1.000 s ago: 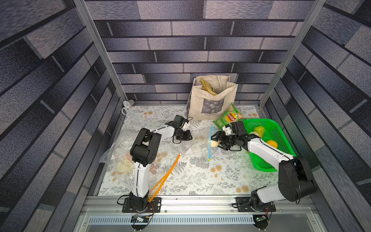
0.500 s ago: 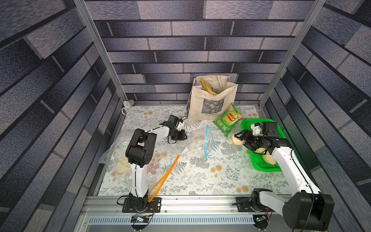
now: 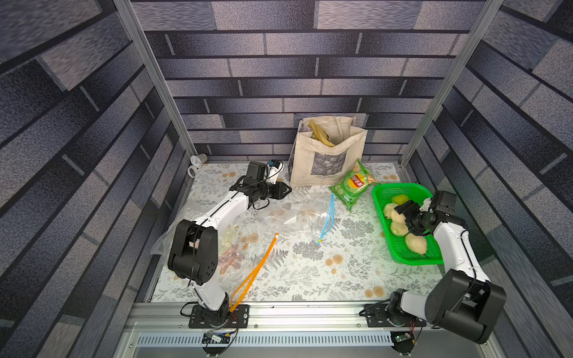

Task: Open the zip-top bag and take out the pear
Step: Place the pear in the basket.

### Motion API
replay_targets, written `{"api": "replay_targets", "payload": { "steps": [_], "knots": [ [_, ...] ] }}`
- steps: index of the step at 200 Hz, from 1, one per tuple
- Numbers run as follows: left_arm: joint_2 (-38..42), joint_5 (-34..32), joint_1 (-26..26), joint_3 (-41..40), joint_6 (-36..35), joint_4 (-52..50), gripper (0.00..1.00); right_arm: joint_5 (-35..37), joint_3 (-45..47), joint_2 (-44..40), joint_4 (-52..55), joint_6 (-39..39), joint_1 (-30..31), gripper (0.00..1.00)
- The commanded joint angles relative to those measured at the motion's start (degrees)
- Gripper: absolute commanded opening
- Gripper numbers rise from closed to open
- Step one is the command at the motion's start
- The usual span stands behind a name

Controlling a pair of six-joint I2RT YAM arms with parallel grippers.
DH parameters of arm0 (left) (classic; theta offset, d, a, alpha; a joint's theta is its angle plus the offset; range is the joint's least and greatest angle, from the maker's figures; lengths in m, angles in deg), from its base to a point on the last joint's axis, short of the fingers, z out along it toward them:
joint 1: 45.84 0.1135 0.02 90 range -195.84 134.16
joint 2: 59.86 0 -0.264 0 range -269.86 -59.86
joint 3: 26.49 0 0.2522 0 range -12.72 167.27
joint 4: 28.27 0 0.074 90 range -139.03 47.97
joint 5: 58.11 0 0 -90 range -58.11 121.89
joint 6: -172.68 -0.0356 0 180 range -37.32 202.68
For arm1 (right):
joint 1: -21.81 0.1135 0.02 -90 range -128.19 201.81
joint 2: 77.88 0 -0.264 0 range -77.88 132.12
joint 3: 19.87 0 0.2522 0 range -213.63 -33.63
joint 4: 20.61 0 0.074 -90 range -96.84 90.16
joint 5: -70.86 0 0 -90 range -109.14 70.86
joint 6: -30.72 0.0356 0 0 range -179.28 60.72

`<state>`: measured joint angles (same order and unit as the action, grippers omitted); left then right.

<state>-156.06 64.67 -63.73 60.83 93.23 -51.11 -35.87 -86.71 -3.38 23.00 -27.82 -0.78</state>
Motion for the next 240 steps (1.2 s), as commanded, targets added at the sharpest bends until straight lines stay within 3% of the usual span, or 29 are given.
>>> {"api": "replay_targets", "payload": {
  "steps": [1,40,63,82,107,114,160,187,202,205,240],
  "knots": [
    [2.7,-1.0,0.8,-0.9,-1.8,1.1,0.31,2.8,-2.4,4.1,-3.8,0.8,-0.3,0.76],
    [3.7,-0.7,2.2,-1.5,-1.5,1.1,0.32,4.0,-6.0,11.1,-5.0,1.9,-1.2,0.79],
    [5.0,-1.1,3.2,-2.8,-1.7,1.1,0.32,3.4,-7.5,12.7,-4.6,2.6,-1.3,0.89],
    [7.1,-2.3,4.8,-4.8,-1.8,2.4,0.36,3.0,-7.4,10.8,-4.9,2.4,-1.3,0.91],
    [11.0,-5.1,7.5,-9.4,-2.0,6.6,0.45,5.0,-6.1,5.4,-5.9,0.5,-1.4,0.93],
    [12.3,-5.9,8.2,-11.0,-2.0,7.9,0.50,5.6,-5.6,3.6,-6.7,-0.6,-1.3,1.00],
    [19.1,-14.3,11.8,-20.4,-3.4,14.4,0.71,4.6,-0.6,-4.0,-17.6,-5.2,-0.7,0.96],
    [22.4,-21.3,13.8,-28.0,-4.7,21.7,0.81,6.7,3.5,-4.5,-28.5,-13.8,5.7,0.94],
    [24.0,-23.6,15.0,-33.3,-6.3,28.1,0.81,8.8,6.5,-4.0,-35.6,-20.1,10.5,0.94],
    [24.3,-24.4,15.2,-34.5,-6.5,29.6,0.81,8.8,6.8,-3.5,-36.6,-20.9,11.1,0.98],
    [24.3,-32.6,17.3,-42.5,-6.9,40.6,0.84,10.9,10.5,0.4,-44.7,-25.2,13.7,1.00]
  ]
}}
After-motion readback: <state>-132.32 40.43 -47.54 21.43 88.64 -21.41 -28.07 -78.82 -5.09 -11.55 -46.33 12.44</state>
